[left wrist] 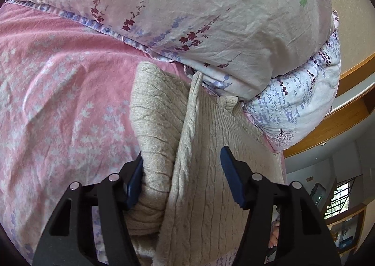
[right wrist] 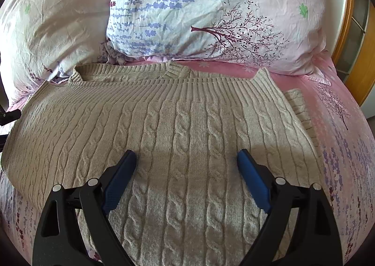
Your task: Fold small clothes
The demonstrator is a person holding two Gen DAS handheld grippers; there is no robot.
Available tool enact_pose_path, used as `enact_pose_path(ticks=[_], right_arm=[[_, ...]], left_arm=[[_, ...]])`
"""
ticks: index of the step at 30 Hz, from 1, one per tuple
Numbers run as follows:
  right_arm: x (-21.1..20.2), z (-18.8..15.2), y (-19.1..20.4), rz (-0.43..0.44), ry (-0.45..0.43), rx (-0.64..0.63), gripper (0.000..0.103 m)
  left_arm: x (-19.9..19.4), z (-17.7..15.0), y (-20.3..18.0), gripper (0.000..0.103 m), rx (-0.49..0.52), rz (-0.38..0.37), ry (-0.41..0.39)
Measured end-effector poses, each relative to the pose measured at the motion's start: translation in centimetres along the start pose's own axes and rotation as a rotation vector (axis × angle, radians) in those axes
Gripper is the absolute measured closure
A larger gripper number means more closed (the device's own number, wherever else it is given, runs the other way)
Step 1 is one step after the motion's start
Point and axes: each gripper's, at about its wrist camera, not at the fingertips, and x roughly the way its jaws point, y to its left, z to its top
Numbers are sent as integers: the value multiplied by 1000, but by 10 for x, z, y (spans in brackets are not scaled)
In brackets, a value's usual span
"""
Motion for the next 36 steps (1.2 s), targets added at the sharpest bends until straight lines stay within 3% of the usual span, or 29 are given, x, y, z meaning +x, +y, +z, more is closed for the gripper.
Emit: enact_pose_path(ticks=[8, 11, 17, 22, 27, 36], right_arm=[[0, 0, 0, -1, 2, 2, 13], [0, 0, 0, 1, 3, 1, 13], [0, 2, -1, 12, 11, 2, 13], [-12, 3, -13, 55, -11, 39, 14], [-41, 1, -49, 113, -94, 132, 14], [-74, -12, -124, 256, -166, 306, 14]], left_arm=[[14, -2, -12, 60, -2, 14, 27], [16, -1, -13, 75, -21, -4, 37], [16, -2, -26, 80, -11, -2, 31], [5, -2, -51, 82, -7, -90, -4], [5, -5, -94, 82, 22, -170, -4], [61, -26, -194, 82, 45, -347, 71]])
